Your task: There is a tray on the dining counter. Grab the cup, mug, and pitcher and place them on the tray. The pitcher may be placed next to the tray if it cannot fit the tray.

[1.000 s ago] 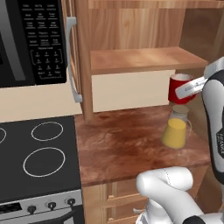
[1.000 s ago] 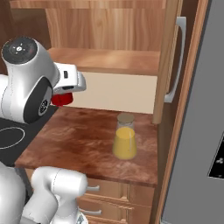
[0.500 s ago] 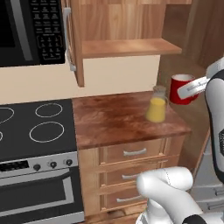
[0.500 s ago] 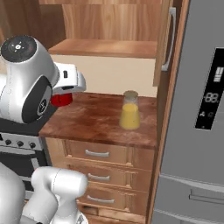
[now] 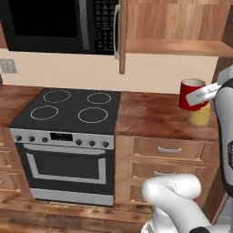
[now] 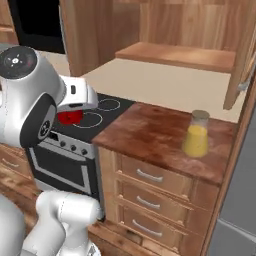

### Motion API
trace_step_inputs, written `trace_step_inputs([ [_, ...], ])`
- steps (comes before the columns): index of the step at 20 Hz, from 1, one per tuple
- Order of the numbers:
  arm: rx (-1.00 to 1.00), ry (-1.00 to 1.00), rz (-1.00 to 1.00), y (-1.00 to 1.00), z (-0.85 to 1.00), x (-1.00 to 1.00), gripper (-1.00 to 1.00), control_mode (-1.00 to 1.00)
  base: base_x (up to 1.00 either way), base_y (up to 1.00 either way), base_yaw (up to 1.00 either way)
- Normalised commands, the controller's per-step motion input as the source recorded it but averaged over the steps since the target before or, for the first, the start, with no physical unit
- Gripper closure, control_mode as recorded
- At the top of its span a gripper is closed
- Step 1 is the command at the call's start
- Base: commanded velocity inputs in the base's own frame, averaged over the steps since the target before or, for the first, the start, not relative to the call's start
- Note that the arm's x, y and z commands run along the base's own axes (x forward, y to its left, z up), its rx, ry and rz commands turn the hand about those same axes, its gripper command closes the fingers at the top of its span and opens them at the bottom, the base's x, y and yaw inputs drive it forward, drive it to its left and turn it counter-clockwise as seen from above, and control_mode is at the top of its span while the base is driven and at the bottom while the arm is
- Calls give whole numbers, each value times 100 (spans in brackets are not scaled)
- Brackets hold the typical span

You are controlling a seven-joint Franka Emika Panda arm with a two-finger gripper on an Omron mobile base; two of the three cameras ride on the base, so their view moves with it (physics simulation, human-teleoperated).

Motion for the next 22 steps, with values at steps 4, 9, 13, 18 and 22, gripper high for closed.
trace_step_inputs([
  [4,0,0,0,0,0,0,100,100,0,11,84],
  [9,0,0,0,0,0,0,100,100,0,8,89],
  [13,0,0,0,0,0,0,100,100,0,11,88],
  [18,0,0,0,0,0,0,100,100,21,11,80],
  [22,0,0,0,0,0,0,100,100,35,18,69],
])
